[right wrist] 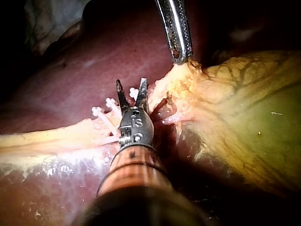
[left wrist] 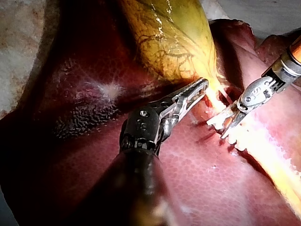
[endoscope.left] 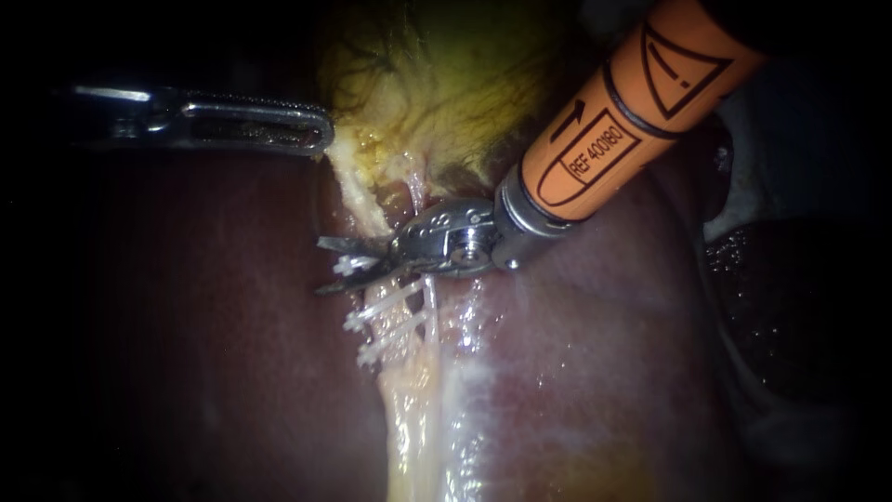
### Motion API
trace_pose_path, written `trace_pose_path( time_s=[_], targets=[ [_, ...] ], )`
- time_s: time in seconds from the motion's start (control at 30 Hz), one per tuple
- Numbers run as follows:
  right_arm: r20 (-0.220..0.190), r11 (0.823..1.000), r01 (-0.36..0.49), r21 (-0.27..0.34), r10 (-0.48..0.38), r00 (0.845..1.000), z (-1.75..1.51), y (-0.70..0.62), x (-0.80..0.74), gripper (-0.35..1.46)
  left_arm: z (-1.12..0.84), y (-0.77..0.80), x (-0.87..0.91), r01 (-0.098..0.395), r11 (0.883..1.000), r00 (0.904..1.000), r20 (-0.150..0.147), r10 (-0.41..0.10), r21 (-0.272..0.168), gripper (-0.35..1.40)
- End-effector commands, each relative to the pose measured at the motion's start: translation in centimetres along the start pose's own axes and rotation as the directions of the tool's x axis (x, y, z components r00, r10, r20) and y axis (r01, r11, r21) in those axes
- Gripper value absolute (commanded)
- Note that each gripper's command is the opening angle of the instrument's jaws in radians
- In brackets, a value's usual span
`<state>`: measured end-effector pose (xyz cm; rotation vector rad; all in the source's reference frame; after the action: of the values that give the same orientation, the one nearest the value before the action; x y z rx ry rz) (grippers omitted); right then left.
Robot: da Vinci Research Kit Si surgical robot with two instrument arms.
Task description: Go to the cutting position left tube
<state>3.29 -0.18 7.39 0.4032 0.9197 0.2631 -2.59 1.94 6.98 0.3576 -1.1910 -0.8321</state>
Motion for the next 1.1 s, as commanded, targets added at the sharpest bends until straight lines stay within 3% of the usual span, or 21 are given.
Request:
trace_pose_path(
  time_s=[0.03, 0.17, 0.23, 0.3, 0.43, 0.47, 0.73, 1.1],
  targets=[
    [0.000, 1.000, 0.001, 0.000, -0.001, 1.000, -0.02, -0.01, 0.03, 0.48, 0.00, 0.00, 0.00, 0.000, 1.000, 1.0000, 0.000, 0.000, 0.000, -0.35],
    [-0.002, 1.000, -0.004, 0.019, 0.004, 1.000, -0.15, -0.05, 0.12, 0.73, 0.00, 0.00, 0.01, 0.000, 1.000, 1.0000, 0.000, 0.000, 0.000, -0.35],
    [-0.006, 0.999, -0.008, 0.037, 0.009, 1.000, -0.26, -0.06, 0.18, 1.02, 0.00, 0.01, 0.01, -0.001, 1.000, 1.0000, -0.003, 0.001, 0.000, -0.35],
    [-0.014, 0.998, -0.013, 0.054, 0.013, 1.000, -0.41, -0.06, 0.23, 1.10, 0.00, 0.01, 0.01, -0.001, 1.000, 1.0000, -0.003, 0.001, 0.000, -0.35],
    [-0.029, 0.991, -0.014, 0.135, 0.019, 0.999, -0.66, -0.08, 0.27, 1.12, 0.00, 0.01, 0.01, -0.001, 1.000, 1.0000, -0.003, 0.001, 0.000, -0.35],
    [-0.030, 0.984, -0.011, 0.180, 0.017, 0.999, -0.74, -0.08, 0.26, 1.12, 0.00, 0.01, 0.01, -0.001, 1.000, 1.0000, -0.003, 0.001, 0.000, -0.35],
    [-0.042, 0.942, -0.051, 0.330, 0.069, 0.997, -0.95, -0.12, 0.03, 1.09, 0.00, 0.01, 0.01, -0.001, 1.000, 1.0000, -0.003, 0.001, 0.000, -0.35],
    [0.006, 0.896, -0.140, 0.422, 0.152, 0.988, -0.75, -0.13, -0.32, 1.10, -0.01, 0.01, 0.01, -0.001, 1.000, 1.0000, -0.003, 0.001, 0.000, -0.35]
  ],
)
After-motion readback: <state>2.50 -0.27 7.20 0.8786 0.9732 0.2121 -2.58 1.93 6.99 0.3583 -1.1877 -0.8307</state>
